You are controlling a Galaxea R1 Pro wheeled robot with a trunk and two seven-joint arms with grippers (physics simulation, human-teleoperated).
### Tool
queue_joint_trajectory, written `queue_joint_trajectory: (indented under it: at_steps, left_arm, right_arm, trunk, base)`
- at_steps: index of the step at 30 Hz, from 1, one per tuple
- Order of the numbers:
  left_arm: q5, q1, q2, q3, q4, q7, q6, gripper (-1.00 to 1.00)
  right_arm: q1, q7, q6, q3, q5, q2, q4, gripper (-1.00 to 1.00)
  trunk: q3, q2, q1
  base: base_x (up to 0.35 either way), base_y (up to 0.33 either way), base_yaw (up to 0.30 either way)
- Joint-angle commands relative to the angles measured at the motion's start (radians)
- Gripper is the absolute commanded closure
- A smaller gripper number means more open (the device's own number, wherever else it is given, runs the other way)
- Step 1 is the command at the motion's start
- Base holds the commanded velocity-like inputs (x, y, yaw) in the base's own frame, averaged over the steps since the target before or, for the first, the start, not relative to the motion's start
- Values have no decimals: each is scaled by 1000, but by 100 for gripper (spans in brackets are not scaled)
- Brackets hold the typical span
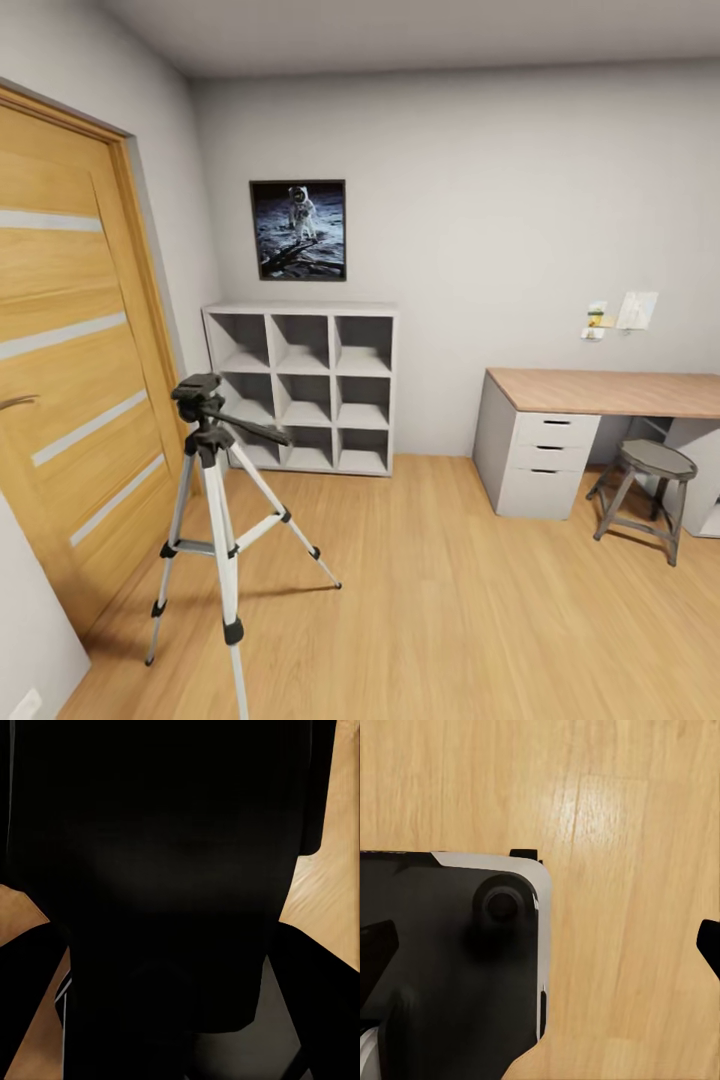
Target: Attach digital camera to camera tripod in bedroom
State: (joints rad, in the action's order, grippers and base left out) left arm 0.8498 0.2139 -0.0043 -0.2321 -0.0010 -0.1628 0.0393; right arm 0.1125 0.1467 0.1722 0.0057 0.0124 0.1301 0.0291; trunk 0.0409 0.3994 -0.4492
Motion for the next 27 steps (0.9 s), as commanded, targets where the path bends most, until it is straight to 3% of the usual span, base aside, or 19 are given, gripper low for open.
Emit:
queue_joint_trajectory:
  at_steps: [1,18,27]
  left_arm:
    - [8,0,0,-9,0,-4,2,100]
    - [8,0,-2,-9,0,-4,2,100]
    - [8,-1,-2,-9,1,-4,2,100]
  right_arm:
    - [1,4,6,0,1,1,3,-100]
    - [1,4,6,0,1,2,3,-100]
    - [1,4,6,0,1,2,3,-100]
  trunk:
    - [0,1,-1]
    - [0,1,-1]
    - [0,1,-1]
  base:
    - [247,85,0]
    - [55,25,0]
    - [0,245,0]
